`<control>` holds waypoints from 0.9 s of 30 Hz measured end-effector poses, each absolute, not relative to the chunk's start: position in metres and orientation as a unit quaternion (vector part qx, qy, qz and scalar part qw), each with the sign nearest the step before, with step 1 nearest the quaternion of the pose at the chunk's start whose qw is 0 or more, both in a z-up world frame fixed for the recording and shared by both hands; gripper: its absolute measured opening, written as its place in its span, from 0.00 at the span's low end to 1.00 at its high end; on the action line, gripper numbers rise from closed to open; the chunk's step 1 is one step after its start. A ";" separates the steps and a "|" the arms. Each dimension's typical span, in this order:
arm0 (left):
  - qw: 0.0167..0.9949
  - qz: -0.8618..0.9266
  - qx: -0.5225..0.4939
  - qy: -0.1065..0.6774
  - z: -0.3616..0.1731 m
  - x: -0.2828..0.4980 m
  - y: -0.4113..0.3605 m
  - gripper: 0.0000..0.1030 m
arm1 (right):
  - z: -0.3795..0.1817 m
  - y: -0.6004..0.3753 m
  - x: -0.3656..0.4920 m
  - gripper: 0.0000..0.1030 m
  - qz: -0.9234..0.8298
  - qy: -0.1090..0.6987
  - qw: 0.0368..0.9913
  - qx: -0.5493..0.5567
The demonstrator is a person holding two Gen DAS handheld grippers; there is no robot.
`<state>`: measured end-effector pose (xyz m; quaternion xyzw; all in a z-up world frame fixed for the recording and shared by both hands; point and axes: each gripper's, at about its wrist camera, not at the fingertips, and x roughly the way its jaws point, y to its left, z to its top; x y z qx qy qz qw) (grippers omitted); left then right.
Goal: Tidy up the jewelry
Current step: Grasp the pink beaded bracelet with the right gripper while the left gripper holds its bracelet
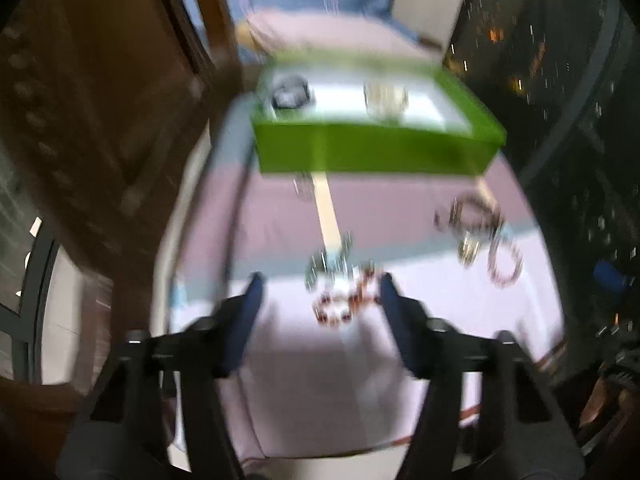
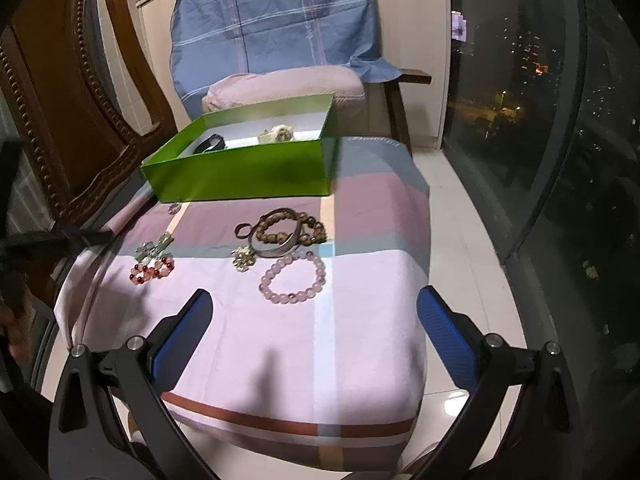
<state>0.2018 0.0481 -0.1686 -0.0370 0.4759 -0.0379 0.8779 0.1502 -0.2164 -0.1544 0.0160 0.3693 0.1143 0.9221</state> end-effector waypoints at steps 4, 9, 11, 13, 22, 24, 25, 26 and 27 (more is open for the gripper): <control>0.869 -0.040 -0.001 0.492 -0.193 0.199 0.034 0.44 | -0.153 -0.216 0.149 0.97 0.116 0.367 0.923 0.010; 0.857 -0.033 0.007 0.514 -0.211 0.202 0.028 0.40 | -0.162 -0.222 0.159 0.96 0.092 0.373 0.923 0.007; 0.857 -0.028 -0.002 0.514 -0.213 0.206 0.031 0.39 | -0.165 -0.220 0.166 0.90 0.087 0.374 0.923 0.002; 0.857 -0.023 -0.016 0.514 -0.213 0.211 0.032 0.38 | -0.168 -0.214 0.176 0.82 0.083 0.378 0.922 -0.016; 0.859 -0.034 -0.008 0.510 -0.212 0.214 0.030 0.20 | -0.204 -0.186 0.222 0.40 0.069 0.450 0.887 -0.073; 0.861 -0.044 -0.001 0.506 -0.210 0.212 0.028 0.14 | -0.207 -0.185 0.225 0.32 0.071 0.452 0.887 -0.066; 0.867 -0.050 0.016 0.496 -0.208 0.210 0.024 0.12 | -0.207 -0.184 0.225 0.24 0.078 0.454 0.885 -0.065; 0.871 -0.055 0.029 0.487 -0.206 0.208 0.021 0.07 | -0.207 -0.182 0.225 0.19 0.082 0.455 0.884 -0.067; 0.875 -0.060 0.041 0.479 -0.203 0.205 0.018 0.08 | -0.207 -0.181 0.224 0.19 0.084 0.456 0.884 -0.067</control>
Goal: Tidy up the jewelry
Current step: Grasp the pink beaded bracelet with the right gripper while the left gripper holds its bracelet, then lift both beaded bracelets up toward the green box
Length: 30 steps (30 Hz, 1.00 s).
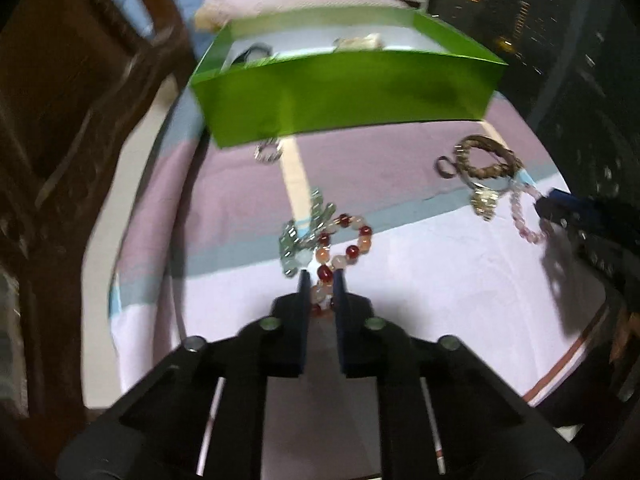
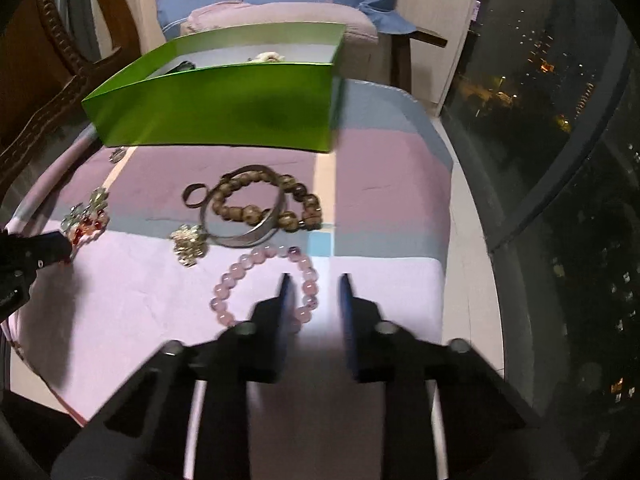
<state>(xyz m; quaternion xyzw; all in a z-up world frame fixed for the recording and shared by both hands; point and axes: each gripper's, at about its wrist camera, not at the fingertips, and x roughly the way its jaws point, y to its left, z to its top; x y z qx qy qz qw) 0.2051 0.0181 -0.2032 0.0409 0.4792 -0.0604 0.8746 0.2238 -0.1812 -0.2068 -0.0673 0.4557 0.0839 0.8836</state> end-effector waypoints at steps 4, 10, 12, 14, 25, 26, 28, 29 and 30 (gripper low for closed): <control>0.891 -0.091 0.079 0.439 -0.186 0.191 0.004 0.08 | -0.207 -0.185 0.222 0.10 0.088 0.458 0.883 -0.052; 0.892 -0.140 0.111 0.415 -0.170 0.176 -0.015 0.08 | -0.196 -0.194 0.217 0.08 0.106 0.448 0.888 -0.011; 0.896 -0.146 0.088 0.409 -0.161 0.175 -0.011 0.08 | -0.187 -0.195 0.213 0.08 0.120 0.435 0.892 0.002; 0.902 -0.144 0.051 0.404 -0.148 0.173 -0.003 0.08 | -0.175 -0.198 0.208 0.08 0.140 0.419 0.897 0.022; 0.928 -0.065 -0.080 0.358 -0.091 0.155 0.024 0.08 | -0.110 -0.206 0.169 0.08 0.173 0.318 0.930 0.060; 0.930 -0.064 -0.079 0.353 -0.088 0.152 0.023 0.08 | -0.104 -0.206 0.166 0.08 0.174 0.309 0.933 0.059; 0.935 -0.061 -0.075 0.340 -0.078 0.144 0.019 0.08 | -0.092 -0.203 0.159 0.08 0.173 0.289 0.940 0.055; 0.937 -0.061 -0.076 0.337 -0.076 0.142 0.020 0.08 | -0.087 -0.201 0.154 0.08 0.172 0.279 0.944 0.051; 0.938 -0.059 -0.076 0.334 -0.073 0.140 0.019 0.08 | -0.082 -0.200 0.150 0.08 0.169 0.268 0.947 0.046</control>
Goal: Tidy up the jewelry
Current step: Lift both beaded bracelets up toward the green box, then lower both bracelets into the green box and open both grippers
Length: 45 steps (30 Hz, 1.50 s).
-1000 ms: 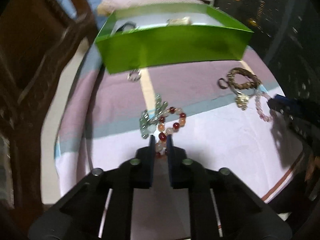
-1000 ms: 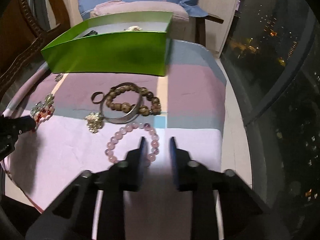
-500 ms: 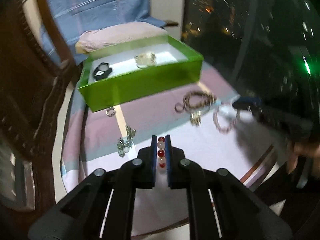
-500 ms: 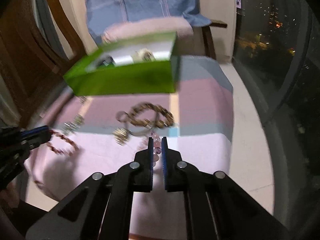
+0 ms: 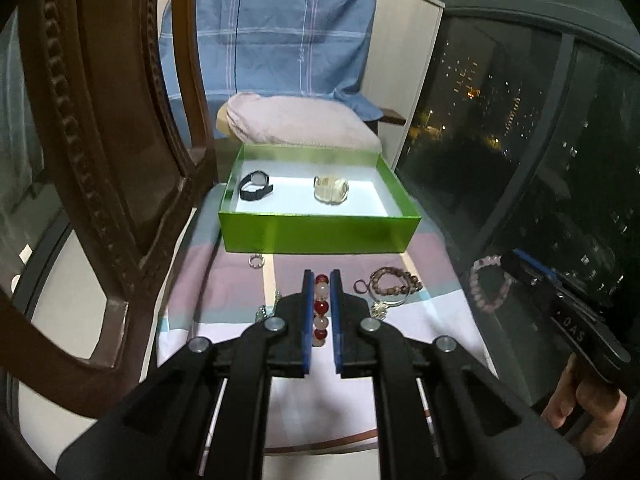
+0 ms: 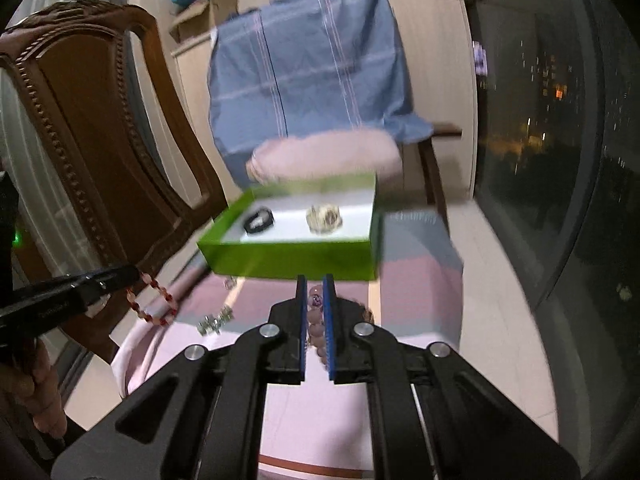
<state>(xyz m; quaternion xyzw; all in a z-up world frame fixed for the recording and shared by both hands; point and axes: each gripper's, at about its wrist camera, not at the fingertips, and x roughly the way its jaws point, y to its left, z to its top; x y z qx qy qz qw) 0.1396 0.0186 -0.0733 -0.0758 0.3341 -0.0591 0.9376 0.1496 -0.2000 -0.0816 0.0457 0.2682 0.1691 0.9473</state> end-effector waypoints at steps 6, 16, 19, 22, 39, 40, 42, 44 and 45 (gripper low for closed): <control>0.939 -0.040 -0.073 0.334 -0.075 0.134 0.019 0.08 | -0.065 -0.201 0.131 0.08 0.166 0.235 0.956 0.048; 0.941 -0.037 -0.065 0.330 -0.072 0.132 0.017 0.08 | -0.067 -0.201 0.127 0.08 0.167 0.241 0.955 0.044; 0.941 -0.039 -0.064 0.331 -0.073 0.132 0.017 0.08 | -0.068 -0.201 0.127 0.08 0.166 0.243 0.955 0.043; 0.940 -0.040 -0.064 0.333 -0.074 0.132 0.017 0.08 | -0.068 -0.200 0.128 0.08 0.165 0.243 0.955 0.042; 0.937 -0.037 -0.065 0.342 -0.076 0.152 0.026 0.08 | -0.073 -0.192 0.146 0.08 0.185 0.268 0.944 0.049; 0.935 -0.036 -0.069 0.345 -0.075 0.162 0.029 0.08 | -0.070 -0.190 0.153 0.08 0.190 0.270 0.942 0.054; 0.934 -0.038 -0.075 0.348 -0.071 0.179 0.032 0.08 | -0.063 -0.187 0.166 0.08 0.194 0.267 0.942 0.056; 0.933 -0.038 -0.080 0.348 -0.065 0.198 0.034 0.08 | -0.053 -0.182 0.189 0.08 0.194 0.263 0.943 0.055; 0.933 -0.038 -0.085 0.347 -0.061 0.212 0.036 0.08 | -0.051 -0.181 0.199 0.08 0.197 0.265 0.942 0.056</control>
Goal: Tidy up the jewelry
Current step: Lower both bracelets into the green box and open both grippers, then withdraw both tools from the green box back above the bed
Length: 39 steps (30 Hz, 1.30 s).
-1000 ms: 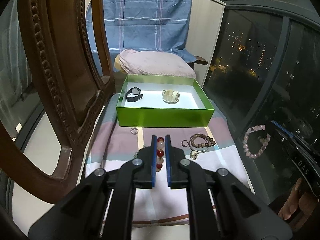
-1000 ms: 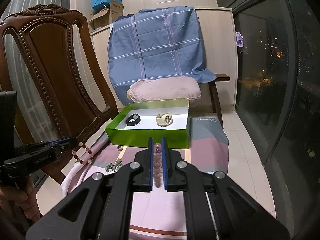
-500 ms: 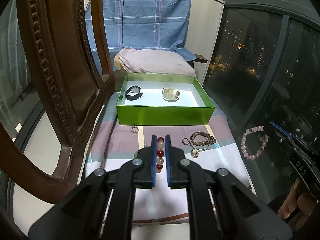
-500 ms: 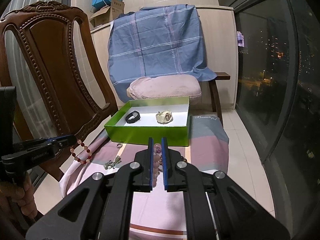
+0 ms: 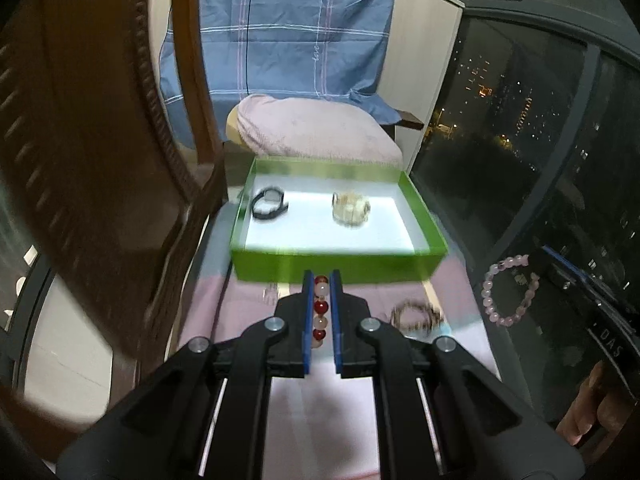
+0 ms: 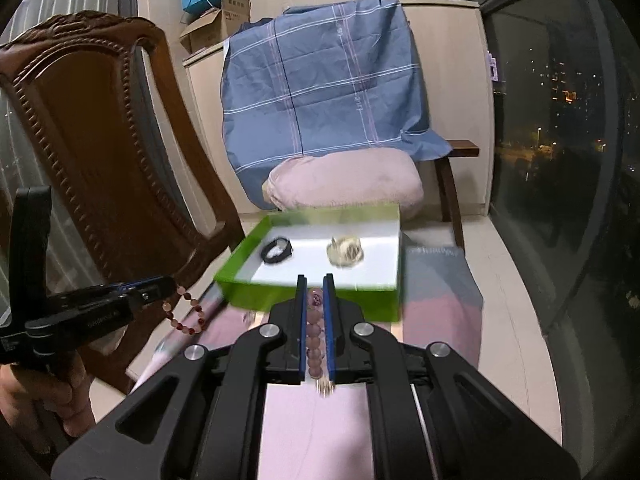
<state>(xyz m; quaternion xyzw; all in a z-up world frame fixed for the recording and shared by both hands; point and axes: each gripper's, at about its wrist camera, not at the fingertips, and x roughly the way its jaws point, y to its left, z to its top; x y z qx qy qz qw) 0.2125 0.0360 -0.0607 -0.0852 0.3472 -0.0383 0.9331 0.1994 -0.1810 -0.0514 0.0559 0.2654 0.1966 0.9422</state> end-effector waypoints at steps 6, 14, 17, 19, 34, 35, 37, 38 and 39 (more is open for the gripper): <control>0.925 -0.055 -0.092 0.365 -0.059 0.297 0.035 0.08 | -0.047 -0.174 0.288 0.08 0.178 0.266 0.946 0.049; 0.910 -0.065 -0.087 0.401 -0.085 0.392 0.014 0.08 | -0.093 -0.179 0.385 0.08 0.158 0.321 0.930 0.081; 0.906 -0.060 -0.085 0.410 -0.101 0.412 0.010 0.08 | -0.105 -0.179 0.408 0.08 0.152 0.334 0.926 0.091; 0.905 -0.055 -0.080 0.414 -0.111 0.425 0.010 0.08 | -0.109 -0.177 0.418 0.08 0.147 0.335 0.927 0.086; 0.954 -0.018 -0.085 0.287 0.000 0.309 0.060 0.94 | -0.016 -0.228 0.293 0.89 0.132 0.159 0.970 0.129; 0.957 -0.021 -0.081 0.279 0.005 0.291 0.058 0.95 | -0.013 -0.229 0.273 0.89 0.127 0.147 0.974 0.116; 0.960 -0.023 -0.066 0.269 0.007 0.255 0.054 0.96 | -0.010 -0.228 0.246 0.90 0.126 0.138 0.977 0.102; 0.962 -0.024 -0.056 0.265 0.003 0.232 0.052 0.96 | -0.011 -0.230 0.234 0.90 0.128 0.136 0.978 0.098; 0.963 -0.024 -0.050 0.264 -0.001 0.222 0.050 0.96 | -0.014 -0.229 0.215 0.90 0.130 0.135 0.978 0.089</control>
